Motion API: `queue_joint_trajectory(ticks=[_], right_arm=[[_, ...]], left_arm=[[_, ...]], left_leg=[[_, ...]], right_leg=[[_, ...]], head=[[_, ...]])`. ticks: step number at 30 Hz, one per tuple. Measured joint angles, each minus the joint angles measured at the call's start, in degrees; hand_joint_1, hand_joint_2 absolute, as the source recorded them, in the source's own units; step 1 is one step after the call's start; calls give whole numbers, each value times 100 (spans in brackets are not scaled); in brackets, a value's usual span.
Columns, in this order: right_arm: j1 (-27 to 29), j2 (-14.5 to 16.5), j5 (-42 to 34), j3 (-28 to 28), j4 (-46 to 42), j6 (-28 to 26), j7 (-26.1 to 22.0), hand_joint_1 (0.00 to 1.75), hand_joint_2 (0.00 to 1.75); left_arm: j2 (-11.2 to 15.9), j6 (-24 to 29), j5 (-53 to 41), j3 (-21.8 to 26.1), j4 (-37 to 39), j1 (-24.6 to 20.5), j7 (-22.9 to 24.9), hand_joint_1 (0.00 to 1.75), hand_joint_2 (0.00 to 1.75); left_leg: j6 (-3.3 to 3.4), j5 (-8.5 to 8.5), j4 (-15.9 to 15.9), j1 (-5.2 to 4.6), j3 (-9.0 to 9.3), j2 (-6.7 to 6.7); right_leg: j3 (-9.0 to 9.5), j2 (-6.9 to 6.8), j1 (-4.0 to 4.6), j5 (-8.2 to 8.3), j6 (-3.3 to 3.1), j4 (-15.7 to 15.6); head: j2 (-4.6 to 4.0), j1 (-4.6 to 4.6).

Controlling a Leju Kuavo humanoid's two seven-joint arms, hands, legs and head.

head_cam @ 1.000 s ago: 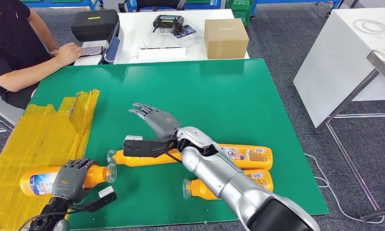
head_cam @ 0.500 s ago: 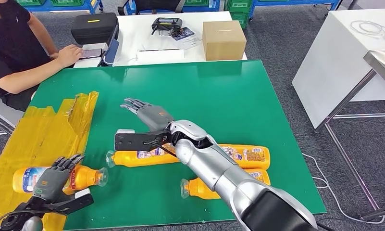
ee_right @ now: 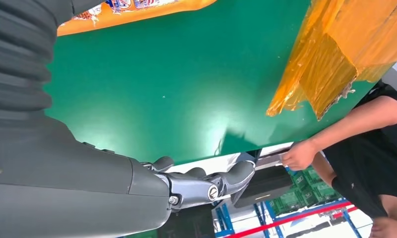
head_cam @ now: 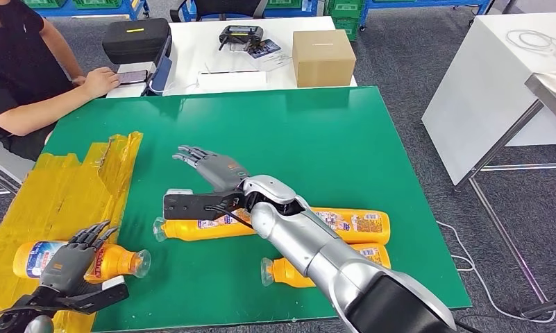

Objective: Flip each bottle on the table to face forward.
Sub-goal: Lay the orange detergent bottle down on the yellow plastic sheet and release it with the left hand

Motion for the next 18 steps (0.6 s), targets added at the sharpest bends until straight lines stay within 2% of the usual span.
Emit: queue_joint_trajectory(ticks=[4,10,15,18], right_arm=[[-47,19,-54,9,62,63,-6,0,175],[-211,45,-339,207,228,190,125,0,175],[-376,48,-667,553,476,283,376,0,175],[-430,55,-779,742,658,354,485,0,175]], left_arm=[[124,-385,638,13,-23,21,-363,0,0],[361,-1429,1942,186,-410,371,-1070,0,0],[347,-2240,3159,316,-734,614,-1398,0,0],[326,-2529,3769,319,-843,628,-1429,0,0]], left_leg=[[0,0,0,-1,1,1],[-1,0,0,-1,5,-2],[-5,7,1,-2,-11,-15],[-8,13,3,-3,-27,-29]], right_leg=[[1,0,0,0,0,6],[-8,-1,0,-3,-4,10],[-26,-12,-1,-3,-4,9],[-35,-26,-3,-2,-3,8]], head=[[0,1],[0,0],[0,3],[0,4]])
